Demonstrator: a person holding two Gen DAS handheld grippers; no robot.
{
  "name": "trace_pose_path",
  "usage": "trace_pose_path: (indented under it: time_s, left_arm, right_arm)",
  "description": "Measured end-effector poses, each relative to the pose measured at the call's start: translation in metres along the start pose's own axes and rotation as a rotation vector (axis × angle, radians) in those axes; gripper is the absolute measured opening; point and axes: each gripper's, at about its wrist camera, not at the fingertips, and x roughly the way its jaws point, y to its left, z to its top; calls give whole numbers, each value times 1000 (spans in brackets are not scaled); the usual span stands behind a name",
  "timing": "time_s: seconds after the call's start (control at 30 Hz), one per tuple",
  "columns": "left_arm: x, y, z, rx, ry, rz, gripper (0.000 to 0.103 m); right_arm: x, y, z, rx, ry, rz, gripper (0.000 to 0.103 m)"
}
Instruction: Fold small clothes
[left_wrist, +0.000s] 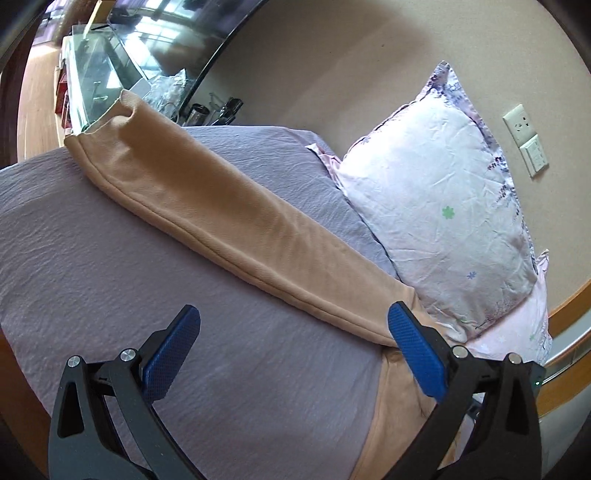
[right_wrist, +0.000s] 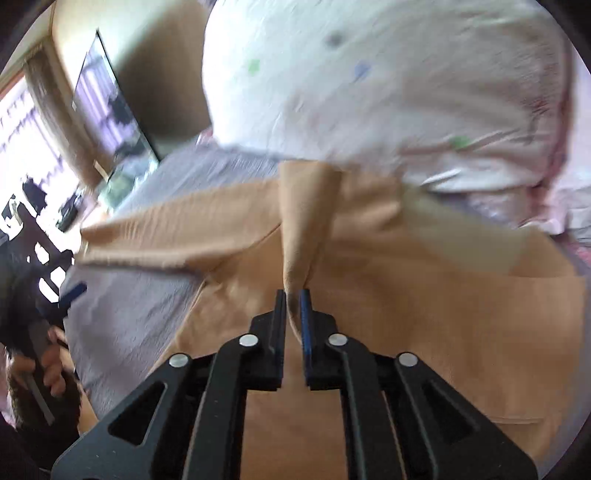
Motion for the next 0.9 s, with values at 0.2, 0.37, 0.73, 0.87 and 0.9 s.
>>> trace_pose_path:
  time_s: [0.2, 0.37, 0.73, 0.87, 0.9]
  left_arm:
    - [7, 24, 19, -98, 29, 32, 95]
    - [9, 37, 33, -181, 21, 30, 91]
    - [13, 49, 49, -287, 36, 7, 89]
    - [14, 61, 56, -345, 19, -1, 75]
    - [14, 66, 57, -365, 13, 3, 64]
  right_arm:
    - [-25, -22, 9, 120, -146, 21, 63]
    - [11, -34, 34, 233, -118, 124, 51]
    - [0, -8, 18, 184, -41, 377, 64]
    - [-19, -45, 6, 298, -89, 323, 72]
    - [-20, -55, 1, 334, -89, 335, 73]
